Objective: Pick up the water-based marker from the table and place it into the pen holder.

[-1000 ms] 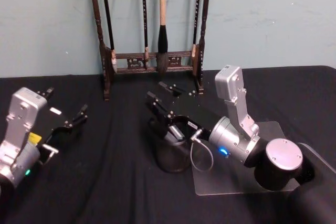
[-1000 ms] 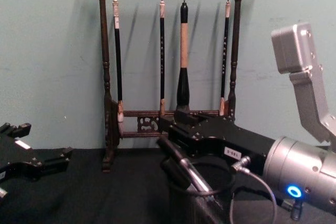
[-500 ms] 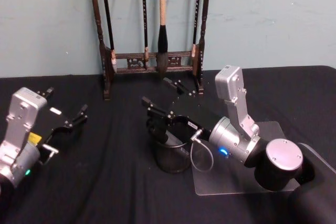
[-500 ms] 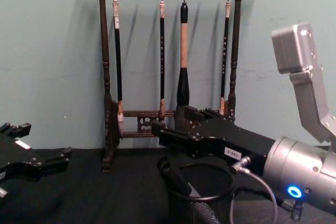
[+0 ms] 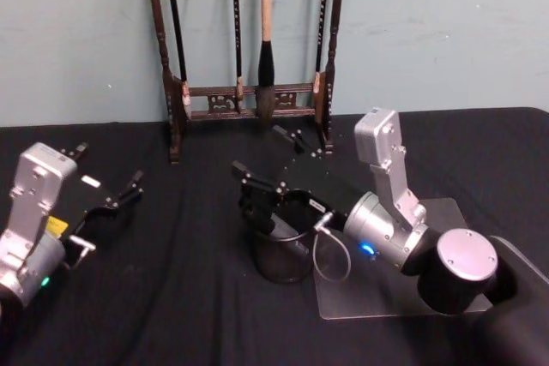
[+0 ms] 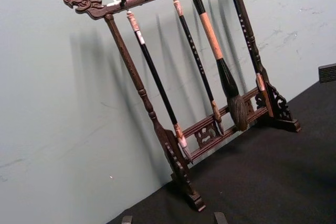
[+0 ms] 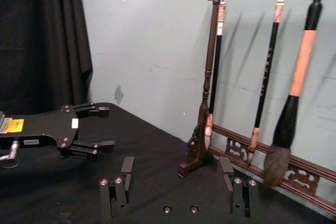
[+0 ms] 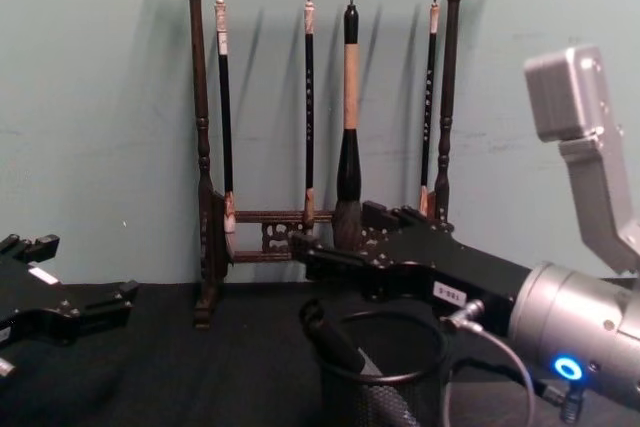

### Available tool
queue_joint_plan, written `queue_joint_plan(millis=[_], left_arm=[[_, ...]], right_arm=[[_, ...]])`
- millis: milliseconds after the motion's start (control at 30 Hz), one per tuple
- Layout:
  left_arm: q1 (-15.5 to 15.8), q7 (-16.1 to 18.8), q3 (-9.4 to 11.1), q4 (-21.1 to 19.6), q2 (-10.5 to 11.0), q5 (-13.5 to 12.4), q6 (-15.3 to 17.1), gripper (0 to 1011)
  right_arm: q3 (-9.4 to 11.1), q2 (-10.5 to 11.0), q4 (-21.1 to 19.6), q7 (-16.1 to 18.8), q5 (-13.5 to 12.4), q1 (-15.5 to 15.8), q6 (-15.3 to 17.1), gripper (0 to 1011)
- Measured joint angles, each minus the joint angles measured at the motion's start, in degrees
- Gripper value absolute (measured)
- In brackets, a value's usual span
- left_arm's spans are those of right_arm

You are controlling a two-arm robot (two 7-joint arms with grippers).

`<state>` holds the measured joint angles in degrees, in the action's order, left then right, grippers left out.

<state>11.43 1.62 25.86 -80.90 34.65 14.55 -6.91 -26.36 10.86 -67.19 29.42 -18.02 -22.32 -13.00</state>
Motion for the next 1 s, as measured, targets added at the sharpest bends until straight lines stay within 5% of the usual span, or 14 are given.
queue_joint_plan(millis=[533, 1000], left_arm=[[0.00, 0.00, 0.00, 0.00, 0.00, 0.00, 0.00, 1009], [0.00, 0.00, 0.00, 0.00, 0.00, 0.00, 0.00, 1009]], right_arm=[[3.08, 1.60, -3.66, -4.02, -0.25, 3.32, 1.66, 1002], [6.71, 2.33, -6.24, -9.22, 2.01, 6.87, 3.30, 1002]])
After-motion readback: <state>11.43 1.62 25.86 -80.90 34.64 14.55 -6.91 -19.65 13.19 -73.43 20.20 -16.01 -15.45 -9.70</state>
